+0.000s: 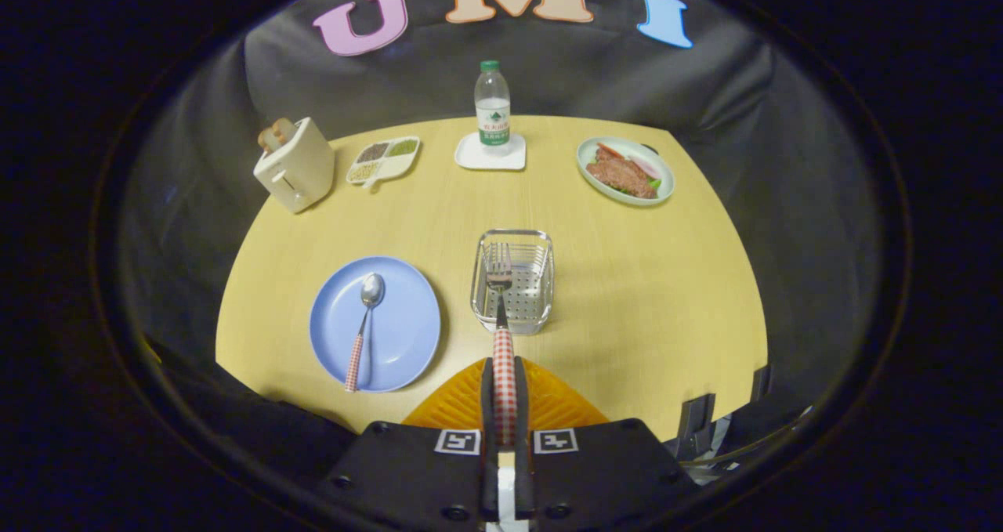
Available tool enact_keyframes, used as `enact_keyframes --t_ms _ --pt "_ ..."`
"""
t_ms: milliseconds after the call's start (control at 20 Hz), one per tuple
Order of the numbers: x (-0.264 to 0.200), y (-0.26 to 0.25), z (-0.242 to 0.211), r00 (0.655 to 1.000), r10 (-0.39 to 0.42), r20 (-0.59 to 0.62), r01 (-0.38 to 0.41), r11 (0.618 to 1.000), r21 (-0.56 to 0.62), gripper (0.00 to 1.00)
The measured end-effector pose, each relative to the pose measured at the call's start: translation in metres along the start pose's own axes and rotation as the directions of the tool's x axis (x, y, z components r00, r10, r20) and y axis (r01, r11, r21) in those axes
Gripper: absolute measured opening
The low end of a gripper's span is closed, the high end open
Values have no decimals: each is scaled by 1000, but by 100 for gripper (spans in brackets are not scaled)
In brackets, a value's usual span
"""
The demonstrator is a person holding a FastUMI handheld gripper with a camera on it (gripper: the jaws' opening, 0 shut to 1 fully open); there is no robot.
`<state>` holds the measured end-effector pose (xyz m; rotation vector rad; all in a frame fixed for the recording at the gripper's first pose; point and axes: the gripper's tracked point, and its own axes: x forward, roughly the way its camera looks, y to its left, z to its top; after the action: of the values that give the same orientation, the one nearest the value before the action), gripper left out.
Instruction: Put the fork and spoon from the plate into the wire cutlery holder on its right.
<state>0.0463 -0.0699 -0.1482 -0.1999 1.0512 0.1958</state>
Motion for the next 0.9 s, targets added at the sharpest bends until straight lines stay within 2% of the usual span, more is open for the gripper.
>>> enact_keyframes --t_ms 250,450,600,850,900 --pt "23 -7 0 981 -34 -190 16 996 -93 11" --pt "36 -3 11 964 -42 -263 5 990 -139 12" --pt "41 -5 18 955 -65 -288 12 983 -182 15" --pt "42 -3 29 962 -48 -267 8 989 -146 21" --pt "41 -4 33 969 -43 -243 11 991 -131 26"
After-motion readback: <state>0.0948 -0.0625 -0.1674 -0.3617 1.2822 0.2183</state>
